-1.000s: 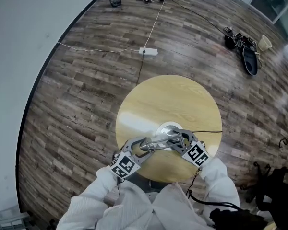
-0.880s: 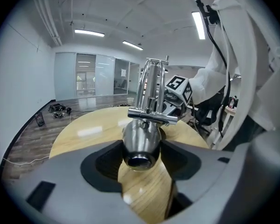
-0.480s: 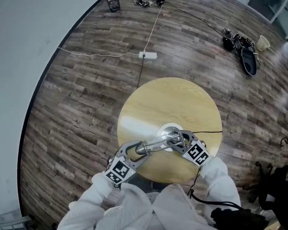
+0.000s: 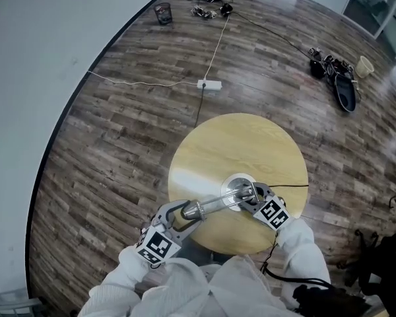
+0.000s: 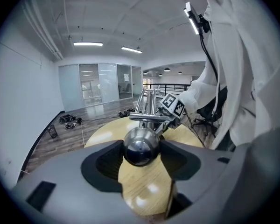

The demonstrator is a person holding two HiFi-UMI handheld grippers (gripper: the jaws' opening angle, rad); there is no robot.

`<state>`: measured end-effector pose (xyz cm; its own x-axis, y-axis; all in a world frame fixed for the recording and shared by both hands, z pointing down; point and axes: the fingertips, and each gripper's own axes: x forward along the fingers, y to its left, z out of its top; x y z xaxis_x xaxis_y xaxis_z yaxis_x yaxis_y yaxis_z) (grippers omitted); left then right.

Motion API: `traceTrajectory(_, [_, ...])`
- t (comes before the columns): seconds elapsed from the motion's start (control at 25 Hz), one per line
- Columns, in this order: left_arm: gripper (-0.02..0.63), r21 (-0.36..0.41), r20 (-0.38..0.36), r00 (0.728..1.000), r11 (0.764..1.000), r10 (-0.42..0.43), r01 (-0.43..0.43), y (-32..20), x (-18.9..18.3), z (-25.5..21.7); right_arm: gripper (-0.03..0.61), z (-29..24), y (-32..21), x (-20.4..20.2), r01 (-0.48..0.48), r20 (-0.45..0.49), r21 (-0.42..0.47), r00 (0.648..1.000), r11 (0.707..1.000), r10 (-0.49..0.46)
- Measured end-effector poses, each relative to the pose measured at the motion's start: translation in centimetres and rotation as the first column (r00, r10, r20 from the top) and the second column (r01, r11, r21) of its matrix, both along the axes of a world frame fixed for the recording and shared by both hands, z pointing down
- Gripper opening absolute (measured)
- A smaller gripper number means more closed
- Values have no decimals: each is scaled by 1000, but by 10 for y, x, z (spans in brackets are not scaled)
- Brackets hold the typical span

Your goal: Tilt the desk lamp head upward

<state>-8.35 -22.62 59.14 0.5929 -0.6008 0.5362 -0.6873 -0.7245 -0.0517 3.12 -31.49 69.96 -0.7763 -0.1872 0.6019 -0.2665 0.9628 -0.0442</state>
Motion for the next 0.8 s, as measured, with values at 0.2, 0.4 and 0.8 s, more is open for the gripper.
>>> traceTrajectory(0.2, [253,37,-14,1000,999,-5,6,5,-5,-32,195,-1,0,1,-15,-11,2,1000,1000,15])
traceTrajectory(0.4, [252,110,-25,1000,994,15,-12,9,-7,-71,195,-1,0,0,-29,-18,1,999,1000,29])
traceTrajectory(0.8, [252,226,-26,995,970,93,-85,16,7,-147,195,0,4,0,-49,-26,8,998,999,49])
